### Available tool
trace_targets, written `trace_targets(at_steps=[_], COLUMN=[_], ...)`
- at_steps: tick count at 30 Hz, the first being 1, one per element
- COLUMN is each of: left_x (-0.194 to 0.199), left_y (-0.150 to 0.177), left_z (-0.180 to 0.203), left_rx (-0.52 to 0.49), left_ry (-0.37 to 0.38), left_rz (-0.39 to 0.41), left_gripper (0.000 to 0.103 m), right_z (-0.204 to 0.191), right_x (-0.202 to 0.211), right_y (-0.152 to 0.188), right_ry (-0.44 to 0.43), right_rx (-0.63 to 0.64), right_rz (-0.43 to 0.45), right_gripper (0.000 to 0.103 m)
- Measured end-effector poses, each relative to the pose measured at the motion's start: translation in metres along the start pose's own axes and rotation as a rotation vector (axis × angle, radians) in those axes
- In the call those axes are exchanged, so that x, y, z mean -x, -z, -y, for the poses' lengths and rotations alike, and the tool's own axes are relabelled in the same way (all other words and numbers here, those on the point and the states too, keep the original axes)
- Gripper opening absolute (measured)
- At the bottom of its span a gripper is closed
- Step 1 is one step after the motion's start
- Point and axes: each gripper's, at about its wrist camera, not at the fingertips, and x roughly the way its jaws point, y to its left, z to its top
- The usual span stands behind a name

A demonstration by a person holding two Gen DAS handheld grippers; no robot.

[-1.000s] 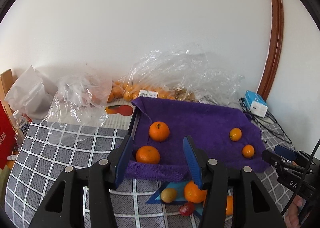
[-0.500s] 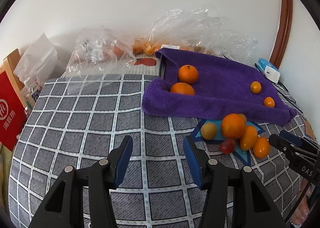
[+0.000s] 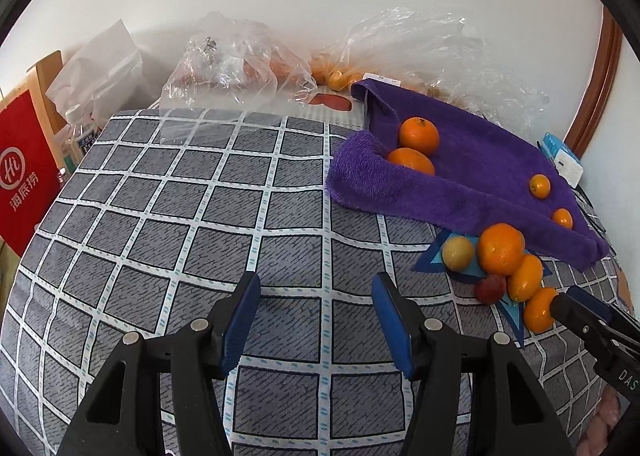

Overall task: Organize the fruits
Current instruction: 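Move both open tools back to the fruit pile on the blue mat, then grasp a large orange from the pile with the right tool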

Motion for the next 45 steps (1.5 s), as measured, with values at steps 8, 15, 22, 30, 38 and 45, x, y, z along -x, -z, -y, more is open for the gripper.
trace_targets(at_steps=[8,15,22,30,38,45], left_x=[-0.004,-0.004,-0.004,-0.005,-0.006,-0.006], left_y=[0.001,0.002,0.003,0.003,0.003,0.004], left_z=[-0.008,-0.005,-0.004,0.000,0.007,0.011], left_rx=[0.035,0.022,0.018,-0.004,-0.052,-0.082], left_ry=[-0.019,-0.025,-0.029,-0.019,-0.025,-0.011], left_rz=[-0.009,-0.014,-0.018,-0.021,-0.033,-0.041], left_gripper=[0.056,0.056,0.056,0.056,0.057,0.061], right_z=[-0.023,-0.023,-0.004,0.010,0.014,0.022], right_x=[-0.018,-0.019,-0.002,0.001,-0.001,0.010], right_y=[0.001,0.002,0.005,0.011,0.018,0.027], right_ry=[0.025,0.075,0.121,0.174,0.178,0.166], right_rx=[0.075,0.073,0.045,0.048,0.076,0.065], right_rz=[-0.052,-0.033,-0.004,-0.024,-0.055,-0.052], right_gripper=[0.055,0.032,0.032,0.032,0.034,0.035])
